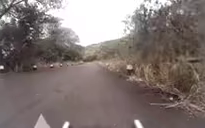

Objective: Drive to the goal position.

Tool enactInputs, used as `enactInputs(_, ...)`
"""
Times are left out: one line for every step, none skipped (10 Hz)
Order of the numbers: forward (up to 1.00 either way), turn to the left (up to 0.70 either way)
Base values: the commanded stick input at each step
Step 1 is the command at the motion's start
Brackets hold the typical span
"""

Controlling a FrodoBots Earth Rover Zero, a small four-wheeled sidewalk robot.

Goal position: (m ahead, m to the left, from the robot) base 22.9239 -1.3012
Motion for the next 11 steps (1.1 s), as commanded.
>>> enactInputs(0.5, 0.0)
enactInputs(0.5, 0.0)
enactInputs(0.5, 0.0)
enactInputs(0.5, 0.0)
enactInputs(0.5, 0.0)
enactInputs(0.5, 0.0)
enactInputs(0.5, 0.0)
enactInputs(0.5, 0.0)
enactInputs(0.5, 0.0)
enactInputs(0.5, 0.0)
enactInputs(0.5, 0.0)
